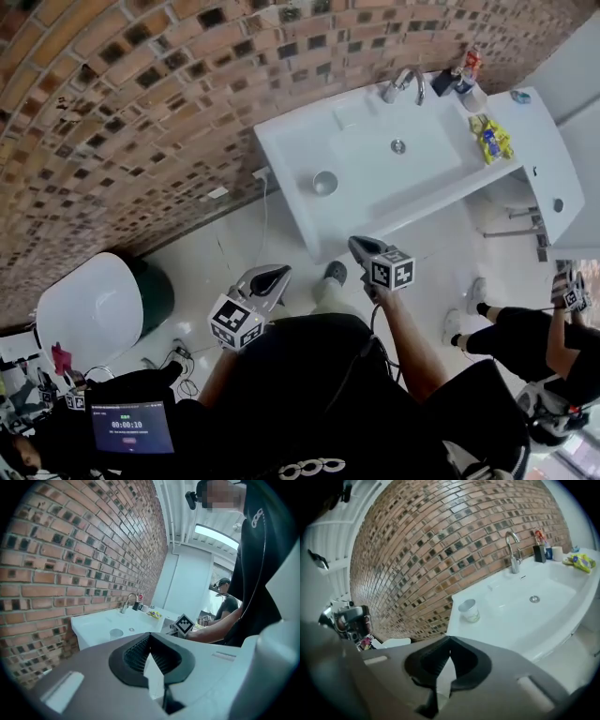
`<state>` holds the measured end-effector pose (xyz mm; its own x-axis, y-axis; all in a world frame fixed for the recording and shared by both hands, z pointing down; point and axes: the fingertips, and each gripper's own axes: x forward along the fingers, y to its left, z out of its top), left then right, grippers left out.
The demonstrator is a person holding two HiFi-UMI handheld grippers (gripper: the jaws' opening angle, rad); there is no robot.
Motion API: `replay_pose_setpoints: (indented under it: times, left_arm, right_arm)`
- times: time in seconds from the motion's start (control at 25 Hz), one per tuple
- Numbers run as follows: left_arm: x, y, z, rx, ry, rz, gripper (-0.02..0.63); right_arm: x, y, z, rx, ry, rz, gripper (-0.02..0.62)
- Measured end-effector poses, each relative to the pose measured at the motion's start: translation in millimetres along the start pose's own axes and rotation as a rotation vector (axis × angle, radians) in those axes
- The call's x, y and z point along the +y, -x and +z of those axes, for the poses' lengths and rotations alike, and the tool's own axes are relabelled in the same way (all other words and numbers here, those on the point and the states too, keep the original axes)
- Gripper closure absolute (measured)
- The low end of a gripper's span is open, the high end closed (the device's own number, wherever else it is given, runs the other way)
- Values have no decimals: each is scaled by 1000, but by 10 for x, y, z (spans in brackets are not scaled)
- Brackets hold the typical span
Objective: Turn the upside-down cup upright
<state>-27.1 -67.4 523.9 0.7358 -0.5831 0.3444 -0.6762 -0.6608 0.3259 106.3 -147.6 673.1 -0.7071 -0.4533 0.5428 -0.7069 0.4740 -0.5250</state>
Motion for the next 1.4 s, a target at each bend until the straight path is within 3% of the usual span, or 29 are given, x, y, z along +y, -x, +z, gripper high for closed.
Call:
replay_pose_setpoints:
  times: [0.12, 0.44, 0.68, 0.8, 0.96, 1.08, 1.4]
  left_arm:
    - [-34, 262, -140, -7, -12, -34, 591]
    - [-132, 1330, -688, -51, 8, -106, 591]
    - [-407, 1882, -996, -39, -11, -148, 591]
    - [-549, 1955, -987, -56, -36, -149, 591]
    - [-807, 2017, -992, -87, -54, -138, 591]
    - [-1092, 1964, -1066, -91, -67, -130, 591]
    - [-2416, 1647, -1433, -52, -79, -183, 591]
  right_arm:
    - [364, 146, -173, -37, 3, 14, 604]
    - [1823, 564, -537, -279, 15, -53, 603]
    - [2516, 704, -1111, -262, 72, -76, 603]
    - [2739, 787, -1184, -268, 115, -59, 603]
    - [2973, 965, -1315, -238, 281, -32, 603]
    - [3010, 1274, -1415, -245, 350, -24, 603]
    - [2641, 2498, -2135, -297, 319, -76, 603]
